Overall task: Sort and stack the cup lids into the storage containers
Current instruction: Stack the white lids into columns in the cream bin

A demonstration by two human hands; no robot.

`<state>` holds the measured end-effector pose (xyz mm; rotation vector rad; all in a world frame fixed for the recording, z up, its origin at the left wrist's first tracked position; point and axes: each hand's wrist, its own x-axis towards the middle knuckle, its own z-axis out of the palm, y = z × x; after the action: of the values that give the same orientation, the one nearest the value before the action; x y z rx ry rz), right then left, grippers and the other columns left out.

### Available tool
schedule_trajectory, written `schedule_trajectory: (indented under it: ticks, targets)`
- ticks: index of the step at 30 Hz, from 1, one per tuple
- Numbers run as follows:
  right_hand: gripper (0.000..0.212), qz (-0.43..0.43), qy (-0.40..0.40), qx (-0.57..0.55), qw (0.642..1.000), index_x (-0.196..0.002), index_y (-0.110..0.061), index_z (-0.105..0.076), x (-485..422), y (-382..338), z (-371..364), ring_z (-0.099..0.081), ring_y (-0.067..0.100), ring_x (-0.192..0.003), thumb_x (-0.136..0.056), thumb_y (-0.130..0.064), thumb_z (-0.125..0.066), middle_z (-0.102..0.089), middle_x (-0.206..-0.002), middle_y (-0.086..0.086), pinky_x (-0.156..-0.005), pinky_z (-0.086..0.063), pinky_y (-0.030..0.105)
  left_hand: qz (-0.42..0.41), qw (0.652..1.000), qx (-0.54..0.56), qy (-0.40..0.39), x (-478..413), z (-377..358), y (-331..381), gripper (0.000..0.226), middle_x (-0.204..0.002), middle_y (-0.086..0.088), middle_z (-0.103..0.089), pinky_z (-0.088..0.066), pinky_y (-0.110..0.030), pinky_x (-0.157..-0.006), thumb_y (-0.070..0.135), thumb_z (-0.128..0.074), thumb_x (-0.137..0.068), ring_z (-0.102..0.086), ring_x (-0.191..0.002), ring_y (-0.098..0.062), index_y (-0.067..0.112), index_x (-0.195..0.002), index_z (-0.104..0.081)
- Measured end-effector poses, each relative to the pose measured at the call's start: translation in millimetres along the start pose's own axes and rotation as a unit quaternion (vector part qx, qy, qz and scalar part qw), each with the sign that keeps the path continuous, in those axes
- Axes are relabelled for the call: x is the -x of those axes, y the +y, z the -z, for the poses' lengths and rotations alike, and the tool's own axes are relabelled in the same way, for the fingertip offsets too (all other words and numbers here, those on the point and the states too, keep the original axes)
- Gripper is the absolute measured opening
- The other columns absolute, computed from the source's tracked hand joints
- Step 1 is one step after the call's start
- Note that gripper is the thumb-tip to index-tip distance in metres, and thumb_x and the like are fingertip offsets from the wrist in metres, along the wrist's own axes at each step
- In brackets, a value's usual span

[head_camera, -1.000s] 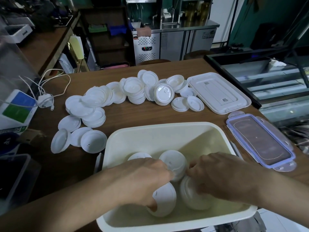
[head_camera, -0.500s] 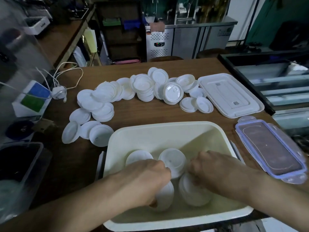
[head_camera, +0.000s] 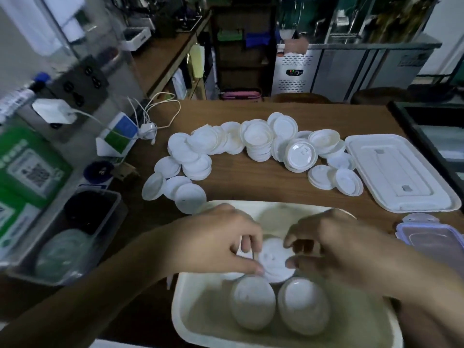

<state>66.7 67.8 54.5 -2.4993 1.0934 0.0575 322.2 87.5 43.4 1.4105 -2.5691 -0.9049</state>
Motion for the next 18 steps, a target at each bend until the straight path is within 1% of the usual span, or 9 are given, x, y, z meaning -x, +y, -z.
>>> schedule_trajectory:
  ticks: [2,4,6,8,10,11,13,15,18]
  targets:
    - [0.020,0.024,0.053,-0.066,0.996,-0.103,-0.039,-0.071,-10.7,-3.2,18.4,-0.065,-0.003,-0.080,-0.087,-0.050,-0.076,-0.068,-0.088,-0.025,-0.065,-0.048,0.014,-0.001,0.993,0.062,0.096,8.9,21.5,-10.5,0.023,-0.084,0.012,-0.070,-0.048,-0.015,-0.062,0.046,-0.083,-0.084,-0.065,-0.073,-0.008,0.028,-0.096,-0.077]
    - [0.016,0.050,0.087,-0.099,0.990,-0.101,-0.038,-0.073,-27.1,-6.8,32.2,-0.067,-0.001,-0.079,-0.087,-0.043,-0.078,-0.070,-0.087,-0.025,-0.064,-0.047,0.013,0.001,0.985,0.066,0.161,16.2,38.5,-29.8,0.017,-0.078,0.013,-0.071,-0.054,-0.020,-0.062,0.041,-0.081,-0.087,-0.069,-0.069,-0.010,0.026,-0.096,-0.077]
    - [0.016,0.065,0.100,-0.127,0.985,-0.102,-0.036,-0.075,-47.5,-8.5,39.4,-0.067,0.002,-0.079,-0.087,-0.038,-0.080,-0.071,-0.085,-0.023,-0.064,-0.047,0.011,0.020,0.978,0.038,0.205,19.5,49.6,-58.5,0.017,-0.076,0.016,-0.071,-0.055,-0.016,-0.065,0.040,-0.076,-0.088,-0.071,-0.073,-0.006,0.026,-0.097,-0.077]
    - [0.017,0.069,0.100,-0.131,0.984,-0.103,-0.032,-0.075,-70.8,-9.7,42.1,-0.066,-0.001,-0.077,-0.087,-0.035,-0.081,-0.072,-0.084,-0.019,-0.064,-0.045,0.009,0.048,0.967,-0.008,0.249,19.6,53.2,-96.3,0.024,-0.076,0.018,-0.070,-0.052,-0.010,-0.065,0.043,-0.074,-0.087,-0.071,-0.074,-0.001,0.023,-0.098,-0.078]
    - [0.019,0.067,0.097,-0.117,0.986,-0.105,-0.029,-0.074,-97.1,-14.7,42.8,-0.064,-0.004,-0.078,-0.088,-0.035,-0.080,-0.071,-0.086,-0.018,-0.065,-0.044,0.008,0.098,0.954,-0.038,0.280,20.7,53.8,-134.2,0.028,-0.079,0.017,-0.071,-0.049,-0.008,-0.062,0.041,-0.080,-0.085,-0.069,-0.070,-0.002,0.019,-0.103,-0.078]
    - [0.022,0.067,0.096,-0.109,0.987,-0.107,-0.028,-0.073,-111.3,-18.9,41.7,-0.063,-0.005,-0.080,-0.088,-0.036,-0.080,-0.069,-0.087,-0.019,-0.066,-0.044,0.009,0.127,0.950,-0.045,0.282,22.5,53.8,-151.2,0.033,-0.085,0.013,-0.072,-0.048,-0.007,-0.062,0.037,-0.085,-0.082,-0.069,-0.072,-0.003,0.018,-0.108,-0.077]
    - [0.027,0.082,0.100,-0.081,0.988,-0.110,-0.027,-0.069,-144.1,-28.1,35.4,-0.060,-0.005,-0.084,-0.087,-0.038,-0.080,-0.064,-0.090,-0.020,-0.069,-0.044,0.010,0.180,0.951,-0.041,0.247,26.9,54.8,-178.9,0.053,-0.106,0.004,-0.073,-0.046,-0.012,-0.069,0.032,-0.092,-0.077,-0.069,-0.089,-0.009,0.016,-0.123,-0.071]
    - [0.031,0.091,0.081,-0.048,0.991,-0.106,-0.026,-0.064,-178.3,-40.3,25.1,-0.058,0.000,-0.082,-0.086,-0.043,-0.079,-0.061,-0.090,-0.018,-0.069,-0.041,0.014,0.211,0.957,-0.063,0.187,28.2,55.4,-202.6,0.073,-0.120,0.005,-0.065,-0.042,-0.024,-0.080,0.039,-0.094,-0.071,-0.064,-0.112,-0.016,0.020,-0.135,-0.064]
    - [0.042,0.040,0.026,0.070,0.996,-0.101,-0.028,-0.057,-222.7,-62.4,9.1,-0.053,0.009,-0.080,-0.082,-0.061,-0.073,-0.060,-0.088,-0.012,-0.064,-0.035,0.026,0.248,0.958,-0.088,0.114,26.4,56.8,-233.4,0.095,-0.138,0.008,-0.048,-0.043,-0.030,-0.092,0.049,-0.092,-0.068,-0.050,-0.131,-0.016,0.031,-0.149,-0.047]
